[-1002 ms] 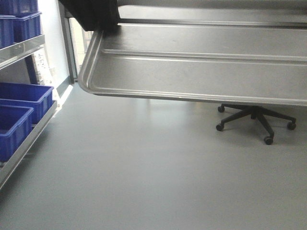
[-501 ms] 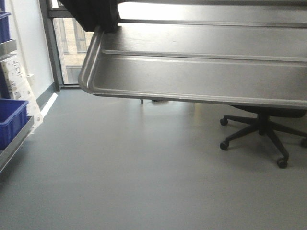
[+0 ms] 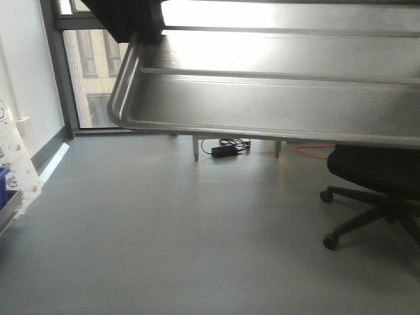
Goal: Grab silver tray and place in blue box
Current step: 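Hold the tray with both grippers while the base drives to the bins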
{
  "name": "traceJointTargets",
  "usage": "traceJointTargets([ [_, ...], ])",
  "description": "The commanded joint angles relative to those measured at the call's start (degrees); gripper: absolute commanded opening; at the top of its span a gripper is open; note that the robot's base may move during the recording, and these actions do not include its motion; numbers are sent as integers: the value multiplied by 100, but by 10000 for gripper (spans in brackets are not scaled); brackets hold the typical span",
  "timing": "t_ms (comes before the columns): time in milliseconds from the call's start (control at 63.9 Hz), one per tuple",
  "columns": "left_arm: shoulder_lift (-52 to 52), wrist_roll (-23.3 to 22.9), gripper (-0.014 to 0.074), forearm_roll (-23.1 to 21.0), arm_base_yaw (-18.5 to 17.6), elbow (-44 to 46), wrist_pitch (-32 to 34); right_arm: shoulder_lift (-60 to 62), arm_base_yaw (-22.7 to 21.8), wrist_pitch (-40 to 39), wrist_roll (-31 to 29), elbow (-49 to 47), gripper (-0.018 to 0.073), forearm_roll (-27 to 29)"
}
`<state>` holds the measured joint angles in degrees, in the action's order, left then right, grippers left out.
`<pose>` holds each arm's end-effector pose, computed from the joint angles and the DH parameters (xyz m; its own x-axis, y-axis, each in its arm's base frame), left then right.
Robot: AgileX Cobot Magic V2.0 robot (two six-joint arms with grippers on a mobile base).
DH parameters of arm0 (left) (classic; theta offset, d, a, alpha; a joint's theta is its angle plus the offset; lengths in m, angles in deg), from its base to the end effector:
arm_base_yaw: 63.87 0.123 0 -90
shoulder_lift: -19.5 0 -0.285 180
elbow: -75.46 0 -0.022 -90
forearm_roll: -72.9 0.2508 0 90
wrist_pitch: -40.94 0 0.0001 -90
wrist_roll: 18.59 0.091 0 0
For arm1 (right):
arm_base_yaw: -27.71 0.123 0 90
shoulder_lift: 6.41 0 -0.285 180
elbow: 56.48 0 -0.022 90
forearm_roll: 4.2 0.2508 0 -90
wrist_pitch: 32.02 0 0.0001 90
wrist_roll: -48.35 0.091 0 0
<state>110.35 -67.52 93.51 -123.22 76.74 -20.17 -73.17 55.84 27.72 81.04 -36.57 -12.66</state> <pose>0.1767 -0.2432 0.3576 -0.8020 0.1884 -0.5668 0.3032 0.9460 -0.1146 0.1702 0.0779 0.3464 -0.8369 0.0876 -0.5403 -0.0081 0.9850 0.1722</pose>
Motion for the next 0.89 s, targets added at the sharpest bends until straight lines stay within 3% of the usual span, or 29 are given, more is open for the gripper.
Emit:
traceJointTargets([
  [0,-185,97,-96,233,-40,178,19,72,-5,-232,-88,-201,57,-256],
  [877,14,97,-97,245,-40,178,19,72,-5,-232,-88,-201,57,-256],
])
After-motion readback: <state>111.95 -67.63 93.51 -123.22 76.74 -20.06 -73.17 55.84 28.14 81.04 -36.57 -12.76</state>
